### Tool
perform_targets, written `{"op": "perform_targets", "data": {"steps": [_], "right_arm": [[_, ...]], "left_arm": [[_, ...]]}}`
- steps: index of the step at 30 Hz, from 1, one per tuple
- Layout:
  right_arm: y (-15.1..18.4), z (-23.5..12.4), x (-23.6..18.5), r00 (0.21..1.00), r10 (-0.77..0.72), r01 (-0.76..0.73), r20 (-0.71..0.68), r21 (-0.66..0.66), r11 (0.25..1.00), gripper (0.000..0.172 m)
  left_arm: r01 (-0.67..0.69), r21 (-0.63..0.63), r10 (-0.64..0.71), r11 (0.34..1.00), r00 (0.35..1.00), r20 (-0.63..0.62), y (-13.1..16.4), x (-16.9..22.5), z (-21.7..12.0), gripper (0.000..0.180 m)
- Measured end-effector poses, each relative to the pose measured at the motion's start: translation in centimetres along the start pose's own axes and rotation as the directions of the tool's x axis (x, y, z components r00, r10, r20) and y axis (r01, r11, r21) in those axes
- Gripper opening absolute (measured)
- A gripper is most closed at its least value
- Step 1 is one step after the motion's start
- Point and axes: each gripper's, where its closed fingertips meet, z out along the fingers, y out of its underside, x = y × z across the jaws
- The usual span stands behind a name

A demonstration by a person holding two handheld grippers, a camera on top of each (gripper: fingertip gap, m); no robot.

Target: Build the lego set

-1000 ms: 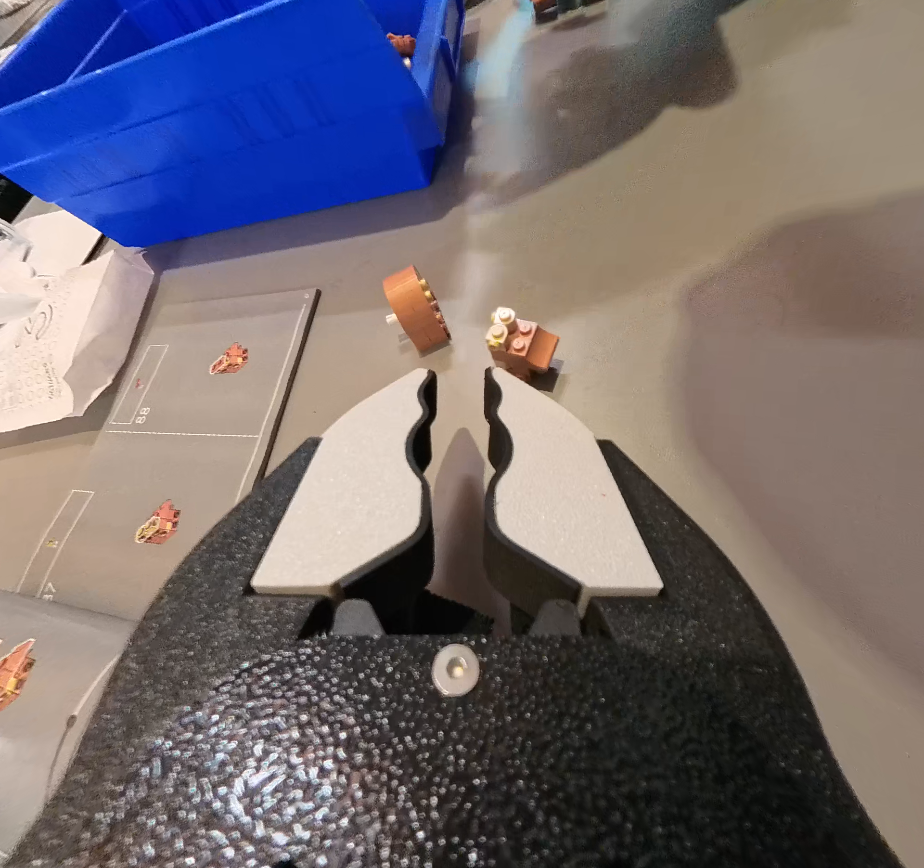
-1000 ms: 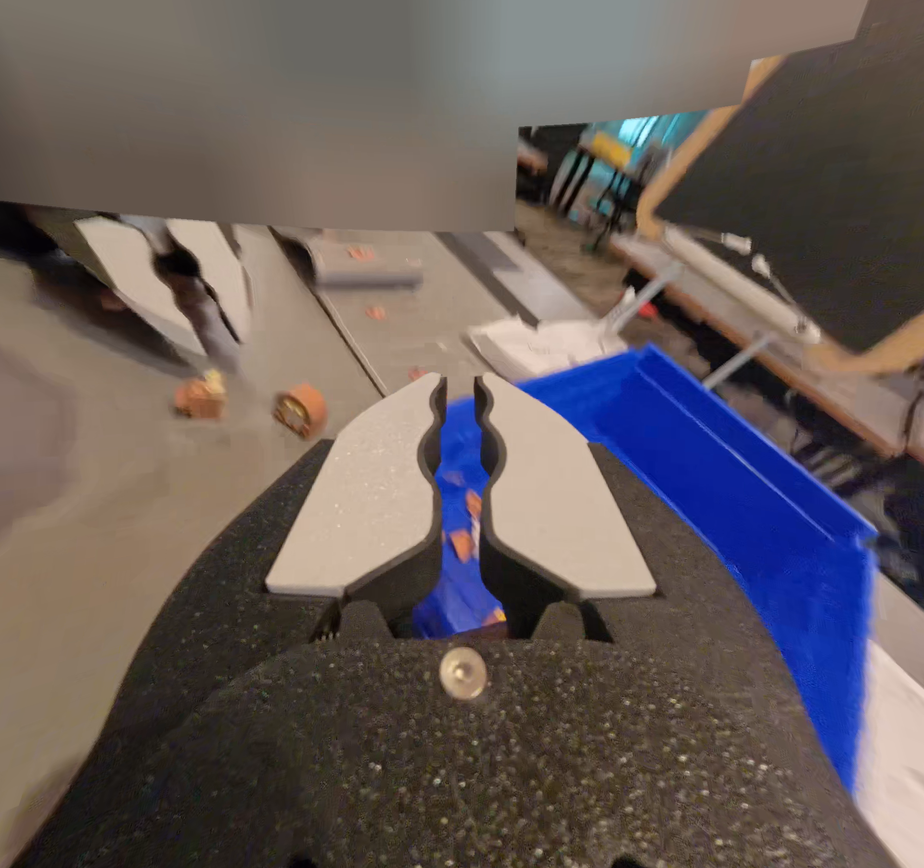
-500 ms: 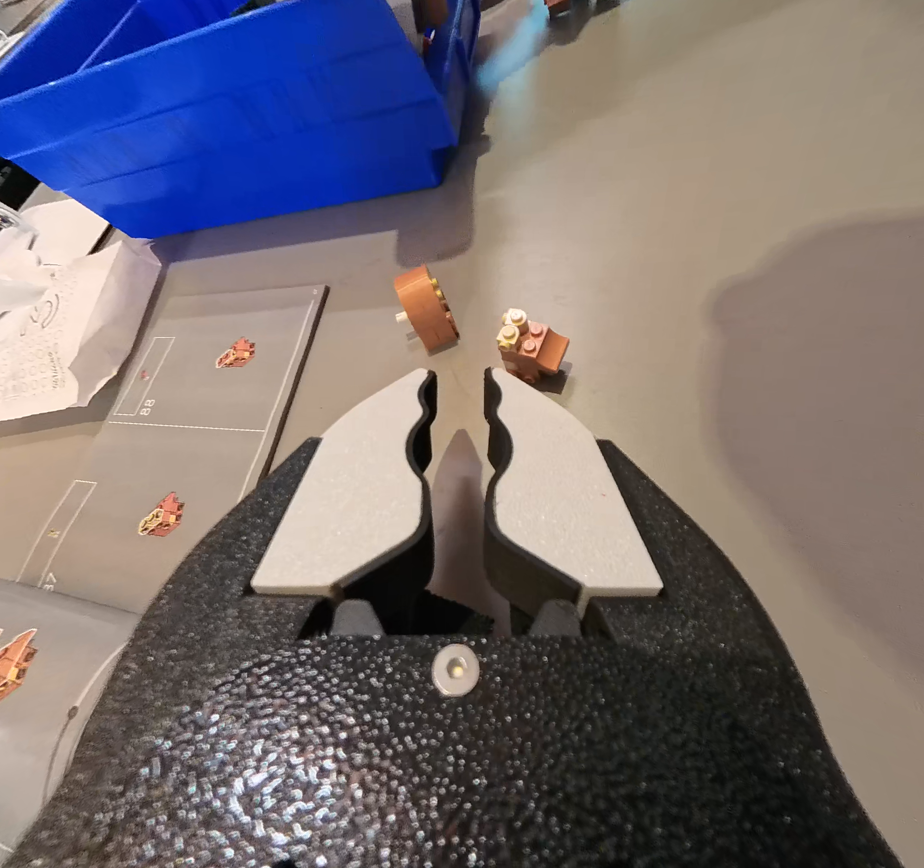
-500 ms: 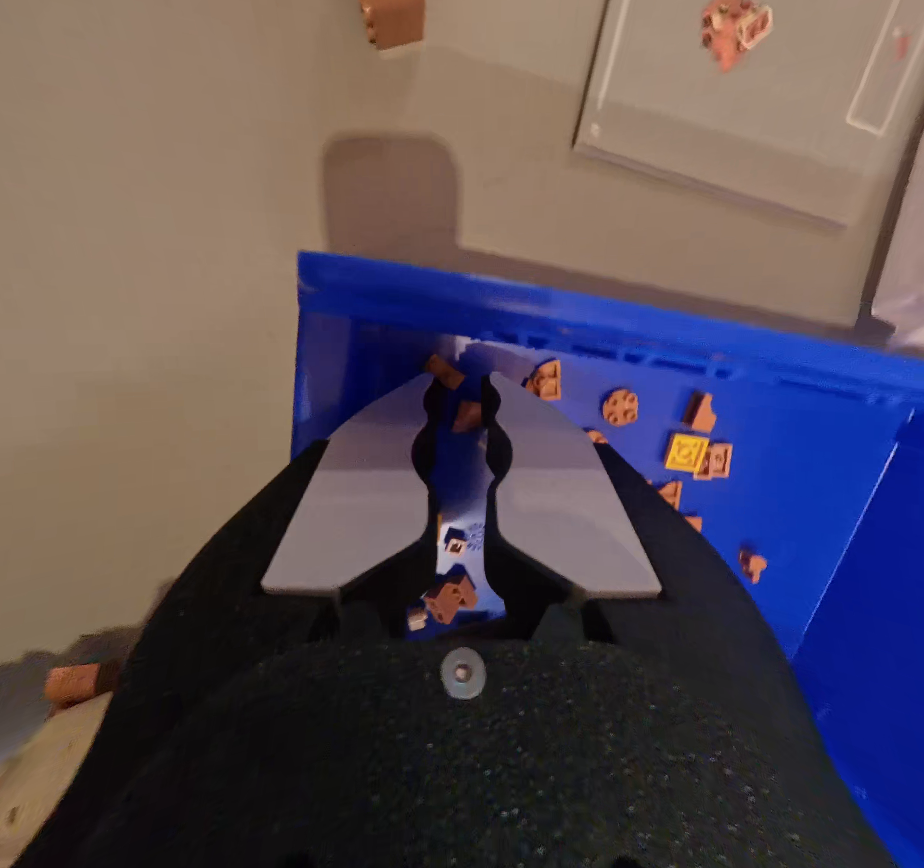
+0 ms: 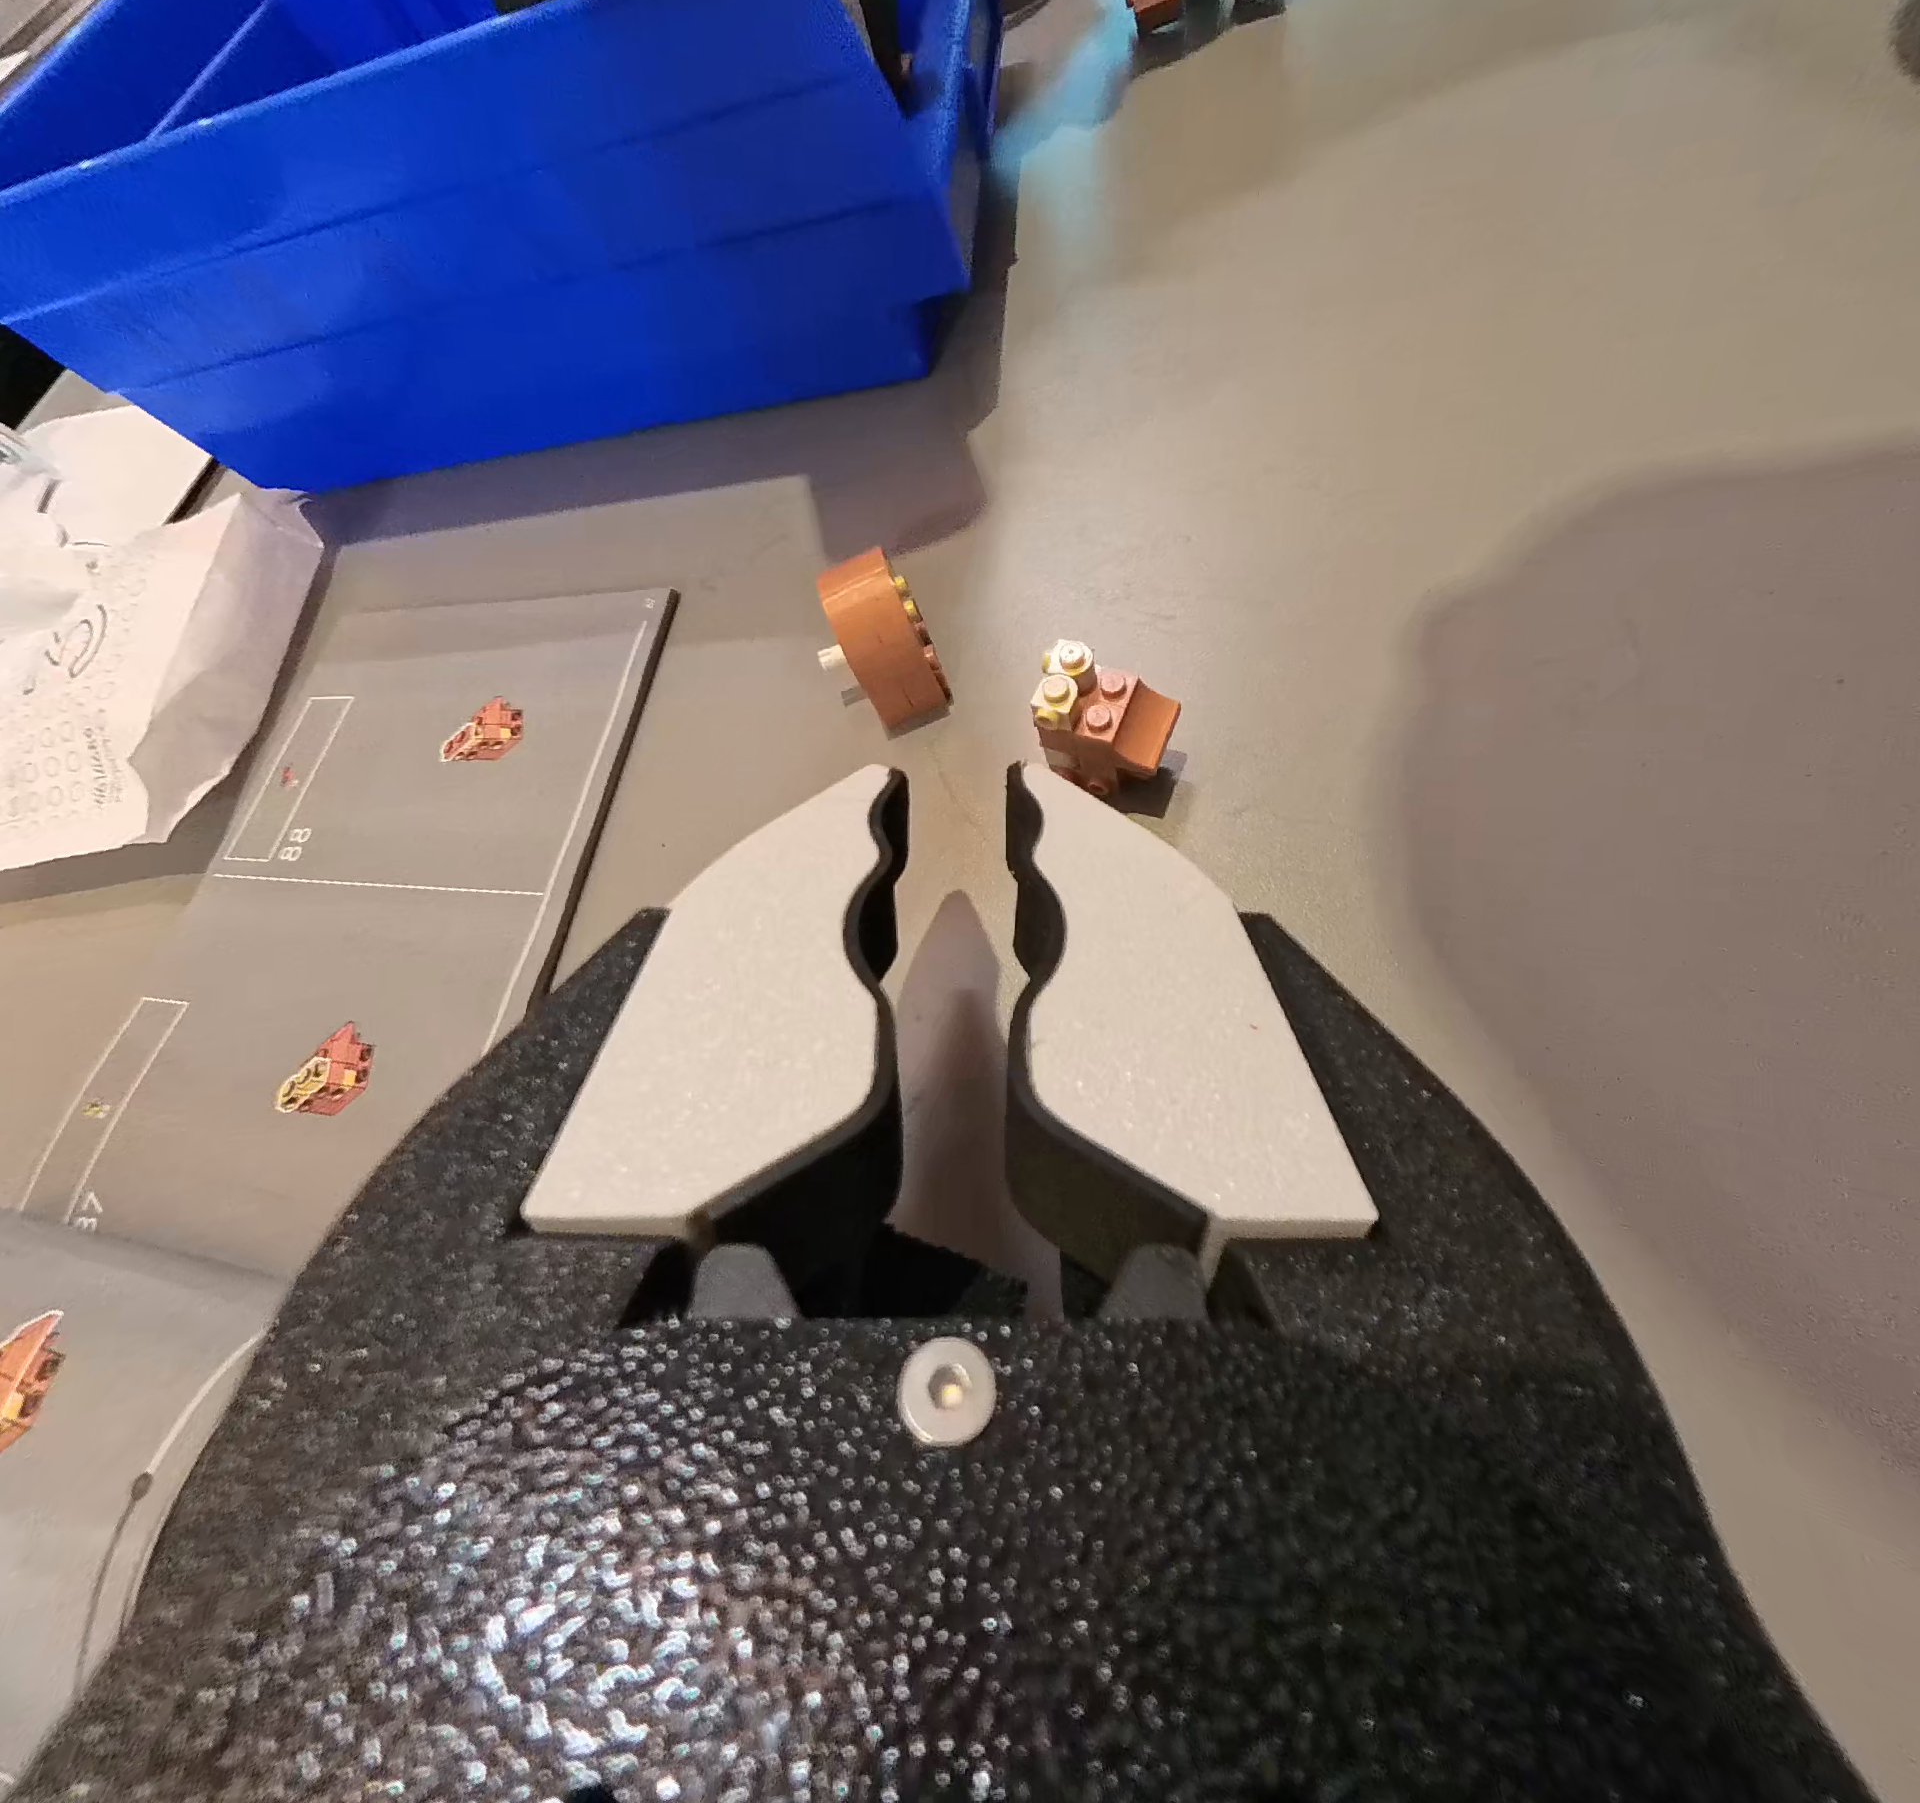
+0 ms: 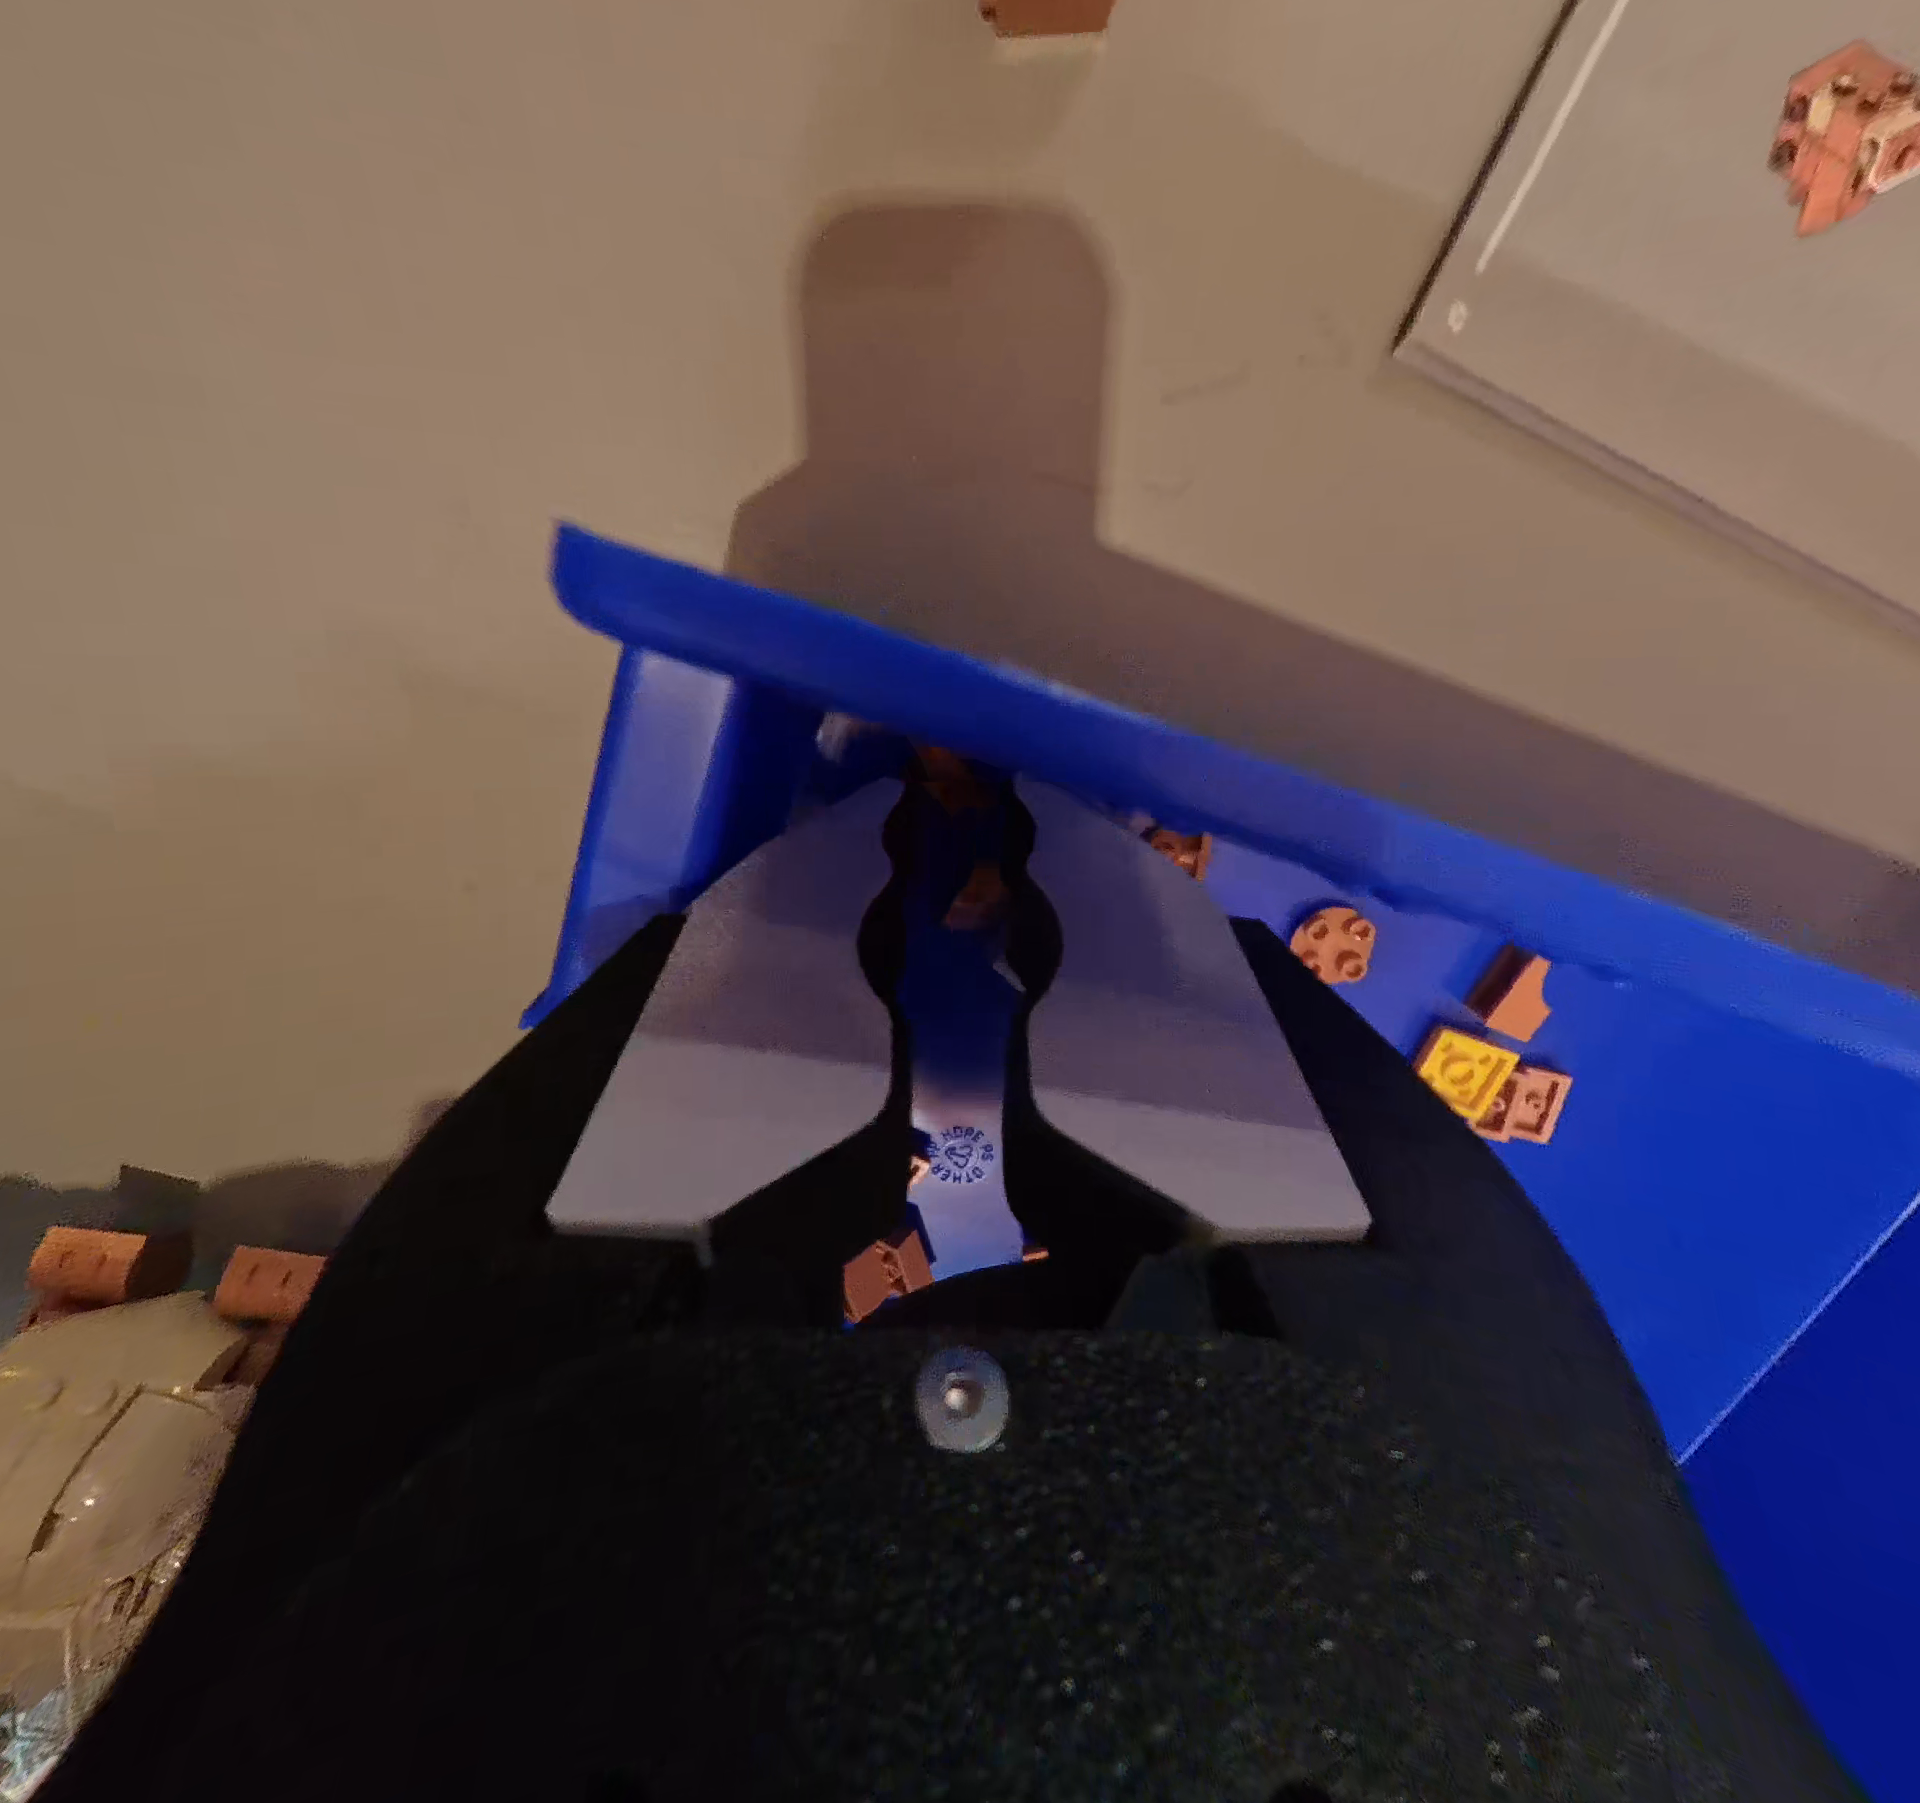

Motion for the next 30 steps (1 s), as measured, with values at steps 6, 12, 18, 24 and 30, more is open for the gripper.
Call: {"op": "perform_targets", "data": {"steps": [6, 12, 18, 24, 30], "right_arm": [[-0.2, 0.1, -0.2, 1.000, 0.018, -0.018, -0.013, 0.014, 1.000, 0.009], [0.6, -0.5, 0.5, 0.986, 0.087, -0.085, -0.143, 0.018, 0.996, 0.008], [-1.2, -7.6, -1.1, 0.908, 0.285, -0.196, -0.307, 0.290, 0.937, 0.008], [-11.2, -7.4, -5.9, 0.856, 0.427, -0.181, -0.290, 0.606, 0.775, 0.008], [-17.2, -4.2, -5.3, 0.711, 0.697, -0.311, -0.098, 0.844, 0.436, 0.008]], "left_arm": [[-0.003, 0.003, 0.003, 1.000, 1.000, 0.002, 0.0, 0.0, 0.0, 0.017], [-0.019, 0.002, 0.019, 1.000, 1.000, 0.008, -0.1, 0.1, 0.0, 0.017], [-0.009, 0.027, 0.009, 1.000, 1.000, 0.029, -0.3, -0.2, -0.3, 0.017], [0.021, 0.144, -0.021, 0.989, 1.000, 0.002, -2.8, 0.8, -0.7, 0.015], [-0.089, 0.163, 0.093, 0.983, 0.996, -0.014, -4.4, 3.3, -0.8, 0.015]]}}
